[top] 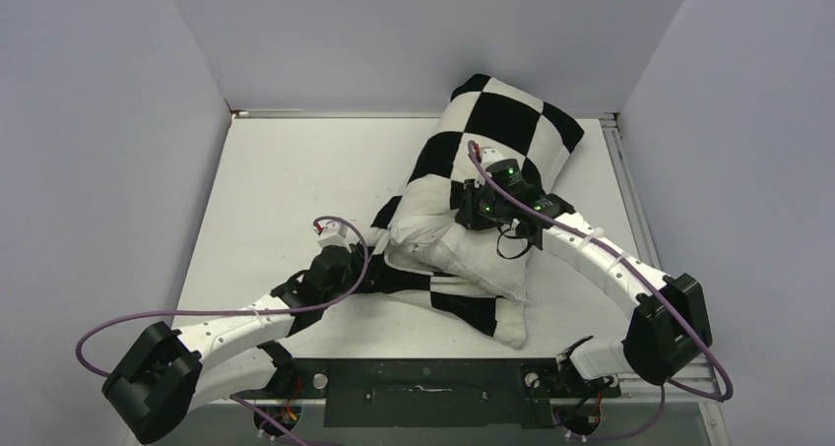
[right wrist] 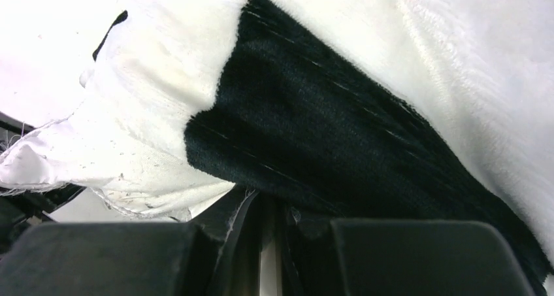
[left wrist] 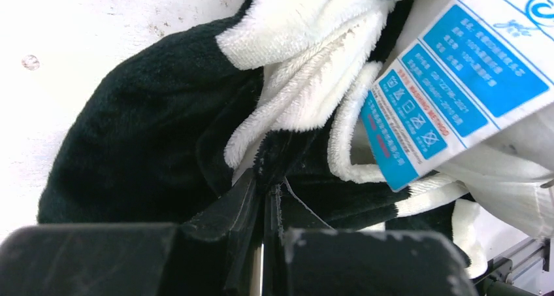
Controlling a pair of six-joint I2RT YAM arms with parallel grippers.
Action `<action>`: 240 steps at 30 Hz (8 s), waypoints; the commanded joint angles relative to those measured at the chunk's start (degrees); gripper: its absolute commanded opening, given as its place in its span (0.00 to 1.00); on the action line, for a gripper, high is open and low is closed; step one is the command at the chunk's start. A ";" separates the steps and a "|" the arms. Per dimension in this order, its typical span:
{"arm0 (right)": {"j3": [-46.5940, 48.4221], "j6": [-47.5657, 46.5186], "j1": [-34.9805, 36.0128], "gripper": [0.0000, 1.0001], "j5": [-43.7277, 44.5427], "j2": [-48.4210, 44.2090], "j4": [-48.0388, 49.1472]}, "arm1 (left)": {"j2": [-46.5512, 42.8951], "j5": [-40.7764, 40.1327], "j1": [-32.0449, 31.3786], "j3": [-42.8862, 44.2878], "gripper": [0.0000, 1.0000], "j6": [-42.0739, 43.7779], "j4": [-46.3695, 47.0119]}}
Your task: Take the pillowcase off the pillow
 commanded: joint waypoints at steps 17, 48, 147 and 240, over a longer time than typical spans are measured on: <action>1.95 -2.37 -4.23 0.05 -24.00 -10.00 4.27 | 10.07 -1.88 1.72 5.27 0.00 0.96 12.33; 8.46 -10.82 -3.88 0.65 -27.42 -7.76 -5.71 | -9.56 -18.70 6.51 7.88 0.96 -4.13 -9.82; 12.58 -6.95 -4.39 0.92 9.32 1.40 2.79 | -3.01 -26.62 -16.87 42.47 0.92 20.12 -39.87; -3.56 6.09 -28.79 0.05 -14.61 1.09 12.68 | -12.15 -4.77 -6.32 42.77 0.00 23.93 -61.12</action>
